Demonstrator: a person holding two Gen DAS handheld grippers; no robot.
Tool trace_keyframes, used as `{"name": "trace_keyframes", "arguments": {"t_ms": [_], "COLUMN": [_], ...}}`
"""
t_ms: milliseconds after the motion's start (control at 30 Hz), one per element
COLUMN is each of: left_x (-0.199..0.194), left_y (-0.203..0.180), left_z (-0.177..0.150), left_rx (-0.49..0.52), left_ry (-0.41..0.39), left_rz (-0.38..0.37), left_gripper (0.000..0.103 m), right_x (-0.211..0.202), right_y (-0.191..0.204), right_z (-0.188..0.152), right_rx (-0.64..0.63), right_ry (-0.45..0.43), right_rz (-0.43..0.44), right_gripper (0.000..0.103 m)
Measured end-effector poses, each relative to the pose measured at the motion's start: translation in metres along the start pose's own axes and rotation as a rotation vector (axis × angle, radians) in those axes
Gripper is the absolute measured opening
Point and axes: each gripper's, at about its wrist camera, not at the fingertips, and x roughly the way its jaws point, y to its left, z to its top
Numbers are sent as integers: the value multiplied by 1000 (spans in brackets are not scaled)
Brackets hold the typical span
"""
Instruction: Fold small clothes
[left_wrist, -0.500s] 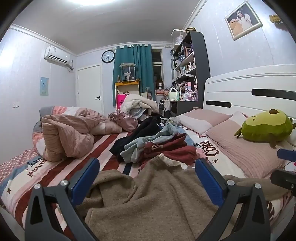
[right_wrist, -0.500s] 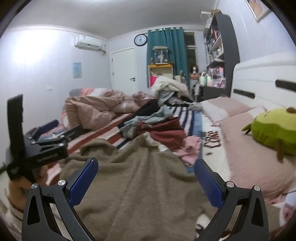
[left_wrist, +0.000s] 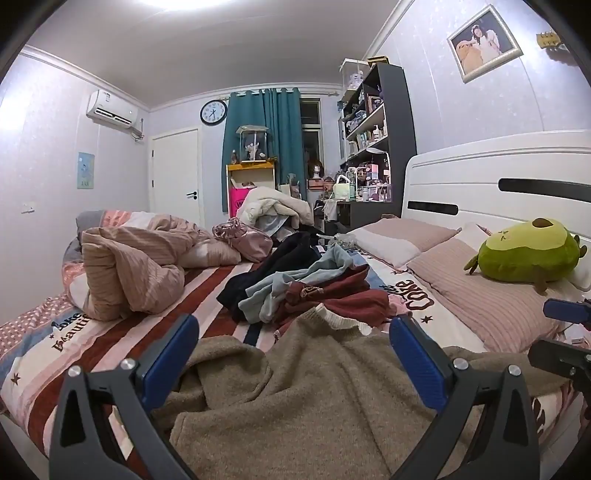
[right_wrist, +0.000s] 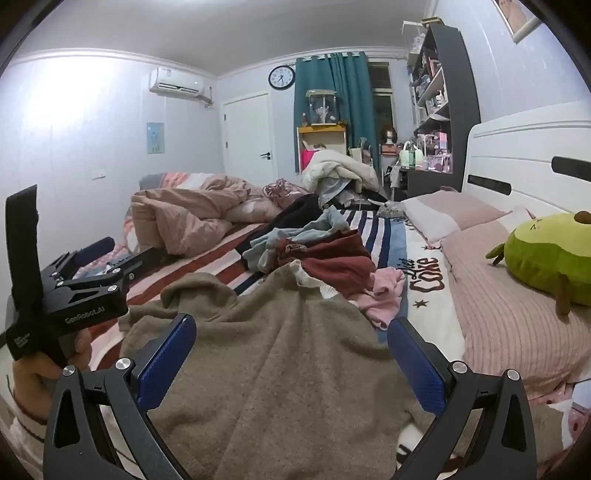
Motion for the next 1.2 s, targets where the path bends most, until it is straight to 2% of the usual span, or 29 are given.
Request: {"name": "trace_keyframes", "arguments": {"t_ms": [300, 667, 767, 1200], "left_x": [-1, -1, -2, -5], "left_y": [6, 7, 9, 11], "left_z": [-3, -5, -5, -6], "left_rx": [-1, -10, -28, -31], "left_ry": [5, 11, 7, -3], "left_rz": [-21, -58, -83, -106], "left_gripper": [102, 102, 102, 102], "right_x": [-3, 0, -1, -8], "right_y": [10, 9, 9, 8], "right_z": [0, 1, 0, 4], "right_rx": [-50, -32, -34, -10], "right_ry": [-45, -2, -3, -37], "right_rz": [-56, -32, -34, -52], "right_gripper": [103, 103, 103, 103]}}
